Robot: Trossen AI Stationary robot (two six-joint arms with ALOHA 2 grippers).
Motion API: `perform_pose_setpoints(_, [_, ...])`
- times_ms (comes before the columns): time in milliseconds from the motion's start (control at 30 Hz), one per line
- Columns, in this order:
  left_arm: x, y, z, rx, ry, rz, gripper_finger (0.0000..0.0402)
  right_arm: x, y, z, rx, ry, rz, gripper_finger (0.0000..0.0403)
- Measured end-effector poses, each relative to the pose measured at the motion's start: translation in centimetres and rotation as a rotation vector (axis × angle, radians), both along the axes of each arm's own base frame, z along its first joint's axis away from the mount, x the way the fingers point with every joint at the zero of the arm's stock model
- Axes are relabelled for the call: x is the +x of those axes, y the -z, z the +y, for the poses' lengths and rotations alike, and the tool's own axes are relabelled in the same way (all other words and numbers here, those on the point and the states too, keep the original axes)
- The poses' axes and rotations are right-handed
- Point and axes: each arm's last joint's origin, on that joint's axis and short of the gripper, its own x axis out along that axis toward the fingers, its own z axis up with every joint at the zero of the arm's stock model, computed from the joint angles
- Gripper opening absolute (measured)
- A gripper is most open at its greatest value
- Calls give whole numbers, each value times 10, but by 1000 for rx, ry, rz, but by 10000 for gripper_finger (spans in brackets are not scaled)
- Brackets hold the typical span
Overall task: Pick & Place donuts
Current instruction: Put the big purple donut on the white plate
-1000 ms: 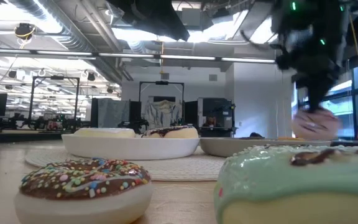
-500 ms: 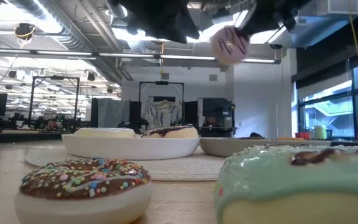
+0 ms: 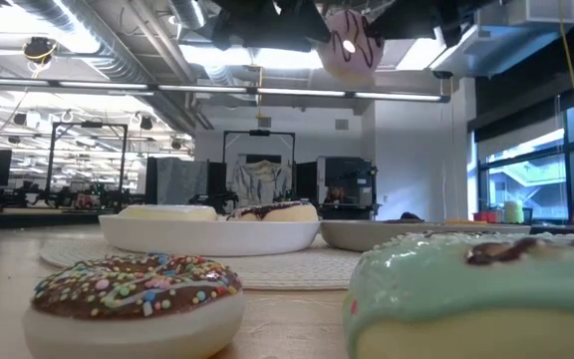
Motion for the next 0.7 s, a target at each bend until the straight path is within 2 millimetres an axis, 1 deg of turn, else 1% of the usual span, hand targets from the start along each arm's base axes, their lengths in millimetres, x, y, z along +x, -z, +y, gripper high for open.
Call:
perform_pose_setpoints(200, [0,0,0,1,2,-2,156,2,-2,2,28,-71,-22,17])
perform_pose_setpoints(400, [0,0,-1,20,32,22,149,7,3,4,22,-87,-10,19])
perform_pose_setpoints(567, [0,0,-1,40,37,38,133,13,6,7,0,-105,-13,20])
perform_pose_setpoints(700, [0,0,-1,41,39,39,111,13,6,7,-2,-105,-12,20])
